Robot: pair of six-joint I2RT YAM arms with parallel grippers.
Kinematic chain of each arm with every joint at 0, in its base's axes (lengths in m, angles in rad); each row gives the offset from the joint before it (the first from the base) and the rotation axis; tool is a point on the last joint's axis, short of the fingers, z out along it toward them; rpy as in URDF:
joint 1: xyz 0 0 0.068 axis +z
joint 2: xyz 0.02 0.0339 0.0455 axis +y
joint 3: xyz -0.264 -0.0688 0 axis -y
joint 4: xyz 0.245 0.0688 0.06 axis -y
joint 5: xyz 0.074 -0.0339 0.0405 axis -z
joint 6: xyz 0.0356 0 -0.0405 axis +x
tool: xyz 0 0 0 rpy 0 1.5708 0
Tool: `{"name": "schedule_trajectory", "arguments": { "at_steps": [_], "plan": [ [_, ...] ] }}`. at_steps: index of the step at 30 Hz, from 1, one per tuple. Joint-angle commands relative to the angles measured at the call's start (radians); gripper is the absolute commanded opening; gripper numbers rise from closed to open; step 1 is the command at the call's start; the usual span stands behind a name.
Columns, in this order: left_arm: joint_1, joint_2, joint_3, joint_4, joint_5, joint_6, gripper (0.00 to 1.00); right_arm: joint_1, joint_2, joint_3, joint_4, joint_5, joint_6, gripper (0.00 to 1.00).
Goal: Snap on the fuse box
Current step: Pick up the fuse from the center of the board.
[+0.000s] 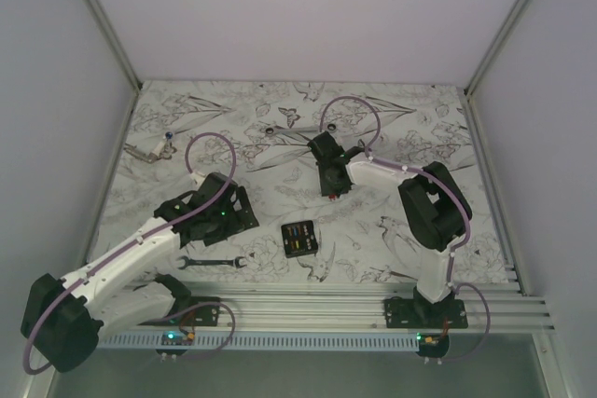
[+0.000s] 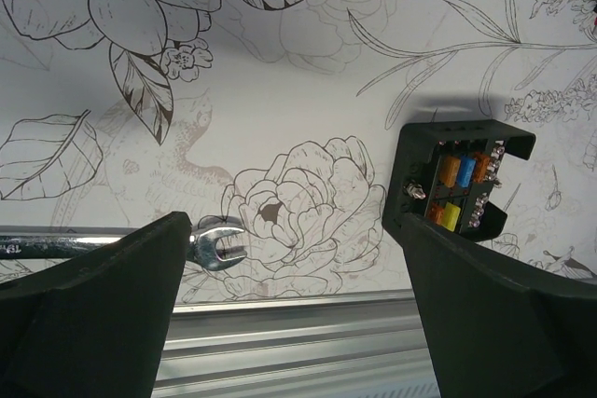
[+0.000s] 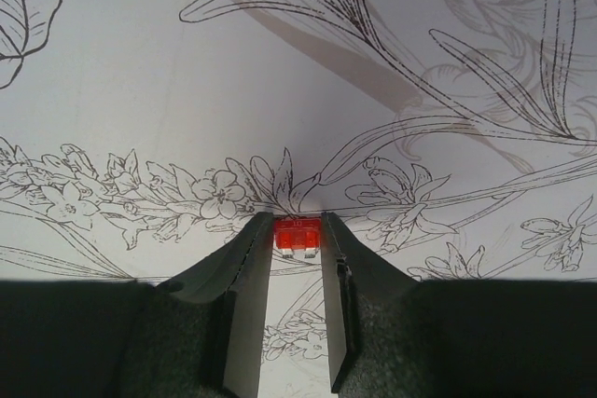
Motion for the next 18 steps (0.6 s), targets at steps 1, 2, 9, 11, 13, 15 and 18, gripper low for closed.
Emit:
{"name": "schedule_trajectory", "arguments": {
  "at_steps": [1, 2, 9, 11, 13, 15, 18],
  "plan": [
    [-0.003, 0.001, 0.005, -0.002, 0.017, 0.011, 0.99, 0.010, -0.002, -0.026, -0.054, 0.014, 0.009, 0.30],
    [-0.004, 0.001, 0.005, -0.001, 0.020, 0.011, 0.99, 0.010, -0.005, -0.030, -0.052, 0.013, 0.007, 0.28],
    [-0.017, 0.006, 0.005, 0.035, 0.045, 0.016, 0.97, 0.017, -0.066, -0.054, -0.015, 0.003, 0.006, 0.24],
    [-0.031, 0.006, 0.004, 0.055, 0.050, 0.022, 0.96, 0.017, -0.085, -0.056, -0.008, -0.002, 0.004, 0.23],
    [-0.050, 0.004, 0.005, 0.080, 0.050, 0.028, 0.96, 0.018, -0.108, -0.067, 0.005, -0.019, 0.005, 0.23],
    [-0.074, 0.004, 0.006, 0.111, 0.040, 0.032, 0.96, 0.019, -0.139, -0.081, 0.026, -0.040, 0.008, 0.23],
    [-0.109, 0.008, 0.006, 0.163, 0.022, 0.039, 0.95, 0.021, -0.191, -0.099, 0.048, -0.068, 0.016, 0.23]
  ]
}}
